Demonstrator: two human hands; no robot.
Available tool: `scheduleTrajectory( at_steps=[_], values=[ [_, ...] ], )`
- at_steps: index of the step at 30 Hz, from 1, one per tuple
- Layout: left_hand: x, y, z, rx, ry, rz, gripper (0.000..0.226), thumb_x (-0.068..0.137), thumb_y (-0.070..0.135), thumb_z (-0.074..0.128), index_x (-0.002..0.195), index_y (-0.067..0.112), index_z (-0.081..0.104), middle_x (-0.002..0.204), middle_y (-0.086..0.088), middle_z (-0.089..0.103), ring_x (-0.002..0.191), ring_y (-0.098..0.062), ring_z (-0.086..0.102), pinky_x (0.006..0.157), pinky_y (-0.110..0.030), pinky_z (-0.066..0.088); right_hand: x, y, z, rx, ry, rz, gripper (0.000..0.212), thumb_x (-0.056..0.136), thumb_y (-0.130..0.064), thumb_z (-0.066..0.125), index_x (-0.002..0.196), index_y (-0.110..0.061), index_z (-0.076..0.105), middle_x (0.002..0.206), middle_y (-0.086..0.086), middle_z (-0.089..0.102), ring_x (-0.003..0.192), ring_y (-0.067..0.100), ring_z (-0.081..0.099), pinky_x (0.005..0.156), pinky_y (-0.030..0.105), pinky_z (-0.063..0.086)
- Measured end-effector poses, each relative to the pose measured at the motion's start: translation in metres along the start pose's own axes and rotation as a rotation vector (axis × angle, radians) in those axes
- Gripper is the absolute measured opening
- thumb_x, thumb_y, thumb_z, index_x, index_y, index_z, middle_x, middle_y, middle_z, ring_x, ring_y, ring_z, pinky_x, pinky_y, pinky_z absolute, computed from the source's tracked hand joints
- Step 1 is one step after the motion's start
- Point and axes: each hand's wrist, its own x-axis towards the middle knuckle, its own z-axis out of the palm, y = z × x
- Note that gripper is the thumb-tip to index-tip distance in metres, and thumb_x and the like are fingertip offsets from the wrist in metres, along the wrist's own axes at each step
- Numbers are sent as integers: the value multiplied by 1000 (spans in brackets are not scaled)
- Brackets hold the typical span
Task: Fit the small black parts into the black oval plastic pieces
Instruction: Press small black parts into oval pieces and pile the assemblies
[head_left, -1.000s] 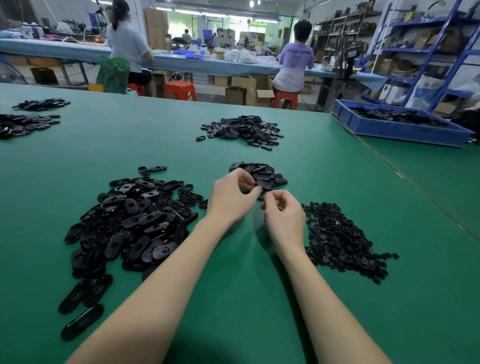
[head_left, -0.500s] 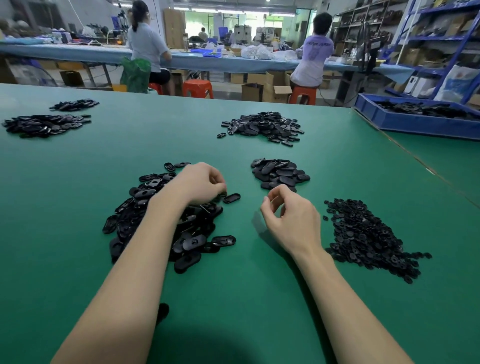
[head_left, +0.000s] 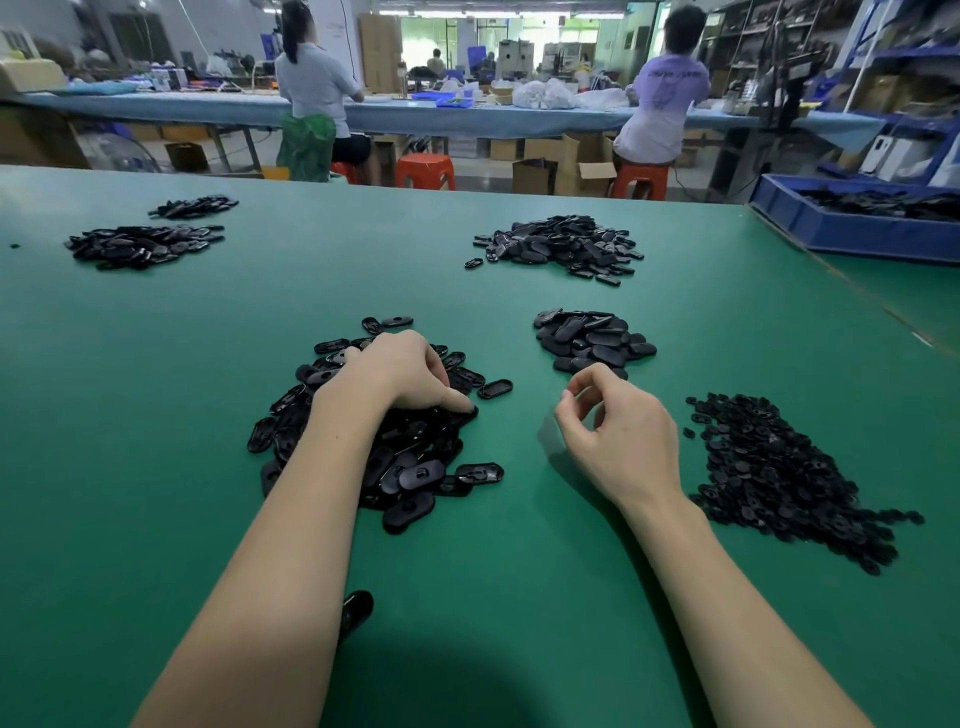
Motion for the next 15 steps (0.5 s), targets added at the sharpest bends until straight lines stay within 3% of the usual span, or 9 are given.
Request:
scheduleTrajectory(
  at_steps=[4,9,11,15],
  values=[
    [0,2,2,-34,-13,25,35,64,58,86,80,29,73,89,10,71,92,-15,66,94,-40,54,0,-1,0,6,-6,0,10,89,-38,62,85,-30,55,71,-16,62,62,5,54,57,27,43],
    [3,3,8,-8,63,57,15,83,49,73,81,33,71,98,11,70,97,-14,65,93,-38,55,0,-3,-2,9,-6,8,10,89,-36,63,85,-30,57,70,-16,62,62,4,56,56,26,43],
    [4,6,10,-37,106,87,14,85,47,71,79,34,71,92,15,69,94,-12,65,86,-33,54,0,-4,-2,23,-6,22,9,89,-36,63,85,-30,57,70,-16,62,61,6,57,57,26,45],
    [0,22,19,-450,80,181,12,84,44,75,77,35,76,72,15,71,64,6,61,56,-11,43,3,-5,-4,63,-1,110,11,90,-39,62,83,-32,57,68,-16,62,62,6,59,59,28,47]
  ],
)
